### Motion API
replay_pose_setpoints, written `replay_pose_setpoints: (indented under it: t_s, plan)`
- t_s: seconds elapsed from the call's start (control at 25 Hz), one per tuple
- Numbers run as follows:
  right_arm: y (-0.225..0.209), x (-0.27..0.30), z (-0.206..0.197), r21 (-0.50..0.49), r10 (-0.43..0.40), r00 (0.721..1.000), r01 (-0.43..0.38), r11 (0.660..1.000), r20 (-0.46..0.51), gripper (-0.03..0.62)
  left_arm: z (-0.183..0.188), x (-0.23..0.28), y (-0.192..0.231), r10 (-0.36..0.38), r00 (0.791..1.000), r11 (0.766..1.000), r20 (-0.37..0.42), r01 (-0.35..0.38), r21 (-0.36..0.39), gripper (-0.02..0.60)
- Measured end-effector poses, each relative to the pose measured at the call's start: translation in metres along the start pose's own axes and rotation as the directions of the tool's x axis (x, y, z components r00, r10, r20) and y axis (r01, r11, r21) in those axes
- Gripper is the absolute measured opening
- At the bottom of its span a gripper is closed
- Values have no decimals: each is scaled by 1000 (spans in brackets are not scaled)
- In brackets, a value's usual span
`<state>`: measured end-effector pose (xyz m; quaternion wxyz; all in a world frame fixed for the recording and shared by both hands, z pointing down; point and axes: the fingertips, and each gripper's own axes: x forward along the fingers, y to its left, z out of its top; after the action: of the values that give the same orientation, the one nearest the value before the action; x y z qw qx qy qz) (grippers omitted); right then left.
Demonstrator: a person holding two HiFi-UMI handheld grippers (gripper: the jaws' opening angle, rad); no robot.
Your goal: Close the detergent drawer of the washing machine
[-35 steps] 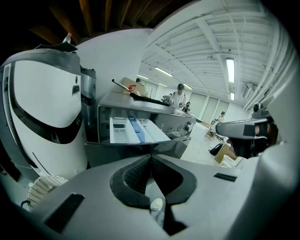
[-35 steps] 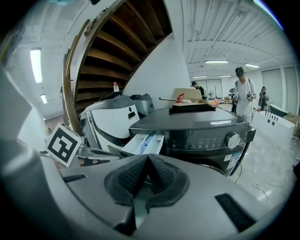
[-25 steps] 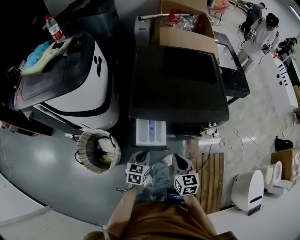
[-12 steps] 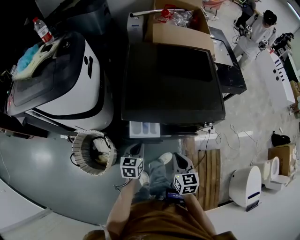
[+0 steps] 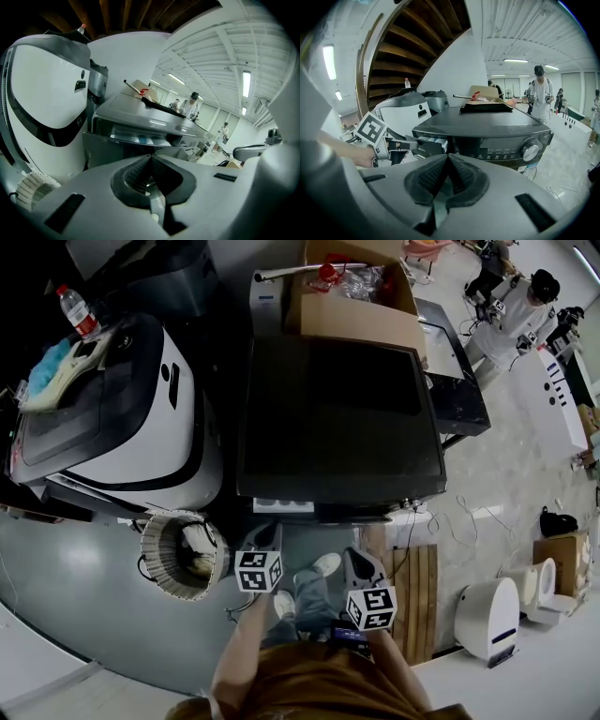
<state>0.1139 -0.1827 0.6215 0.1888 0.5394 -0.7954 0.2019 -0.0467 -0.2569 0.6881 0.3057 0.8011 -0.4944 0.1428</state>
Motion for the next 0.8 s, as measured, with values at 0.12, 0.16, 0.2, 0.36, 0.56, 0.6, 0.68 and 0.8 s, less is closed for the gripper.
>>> replay_pose_setpoints:
  t_s: [0.12, 0.16, 0.2, 0.36, 0.56, 0.6, 0.68, 0.8]
  plan:
    - [-4, 6, 6, 0, 0, 1000, 0, 1000, 1, 11, 8, 7, 4, 9, 1000, 1000, 0, -9, -5, 23]
    - [-5, 9, 8, 0, 1, 1000, -1, 1000, 1, 11, 10, 9, 6, 11, 1000, 1000, 1, -11, -6, 23]
    - [-6, 11, 10, -1, 3, 1000, -3, 1000, 2, 11, 12, 11, 7, 13, 1000, 1000, 3, -13, -7, 23]
    - [-10, 18, 13, -10, 10, 1000, -10, 1000, -3, 11, 20, 21, 8, 16, 1000, 1000, 10, -16, -10, 23]
    - [-12, 25, 13, -37, 14, 1000, -15, 999, -24, 11, 27, 27, 12, 19, 1000, 1000, 22, -19, -15, 23]
    - [-13, 25, 13, -36, 14, 1000, -15, 999, -25, 11, 27, 28, 12, 18, 1000, 1000, 24, -18, -19, 23]
    - [-14, 26, 13, -38, 16, 999, -17, 999, -27, 11, 26, 28, 11, 18, 1000, 999, 24, -17, -28, 23]
    - [-12, 28, 14, -46, 24, 999, -25, 999, -26, 11, 27, 28, 11, 20, 1000, 999, 19, -19, -38, 23]
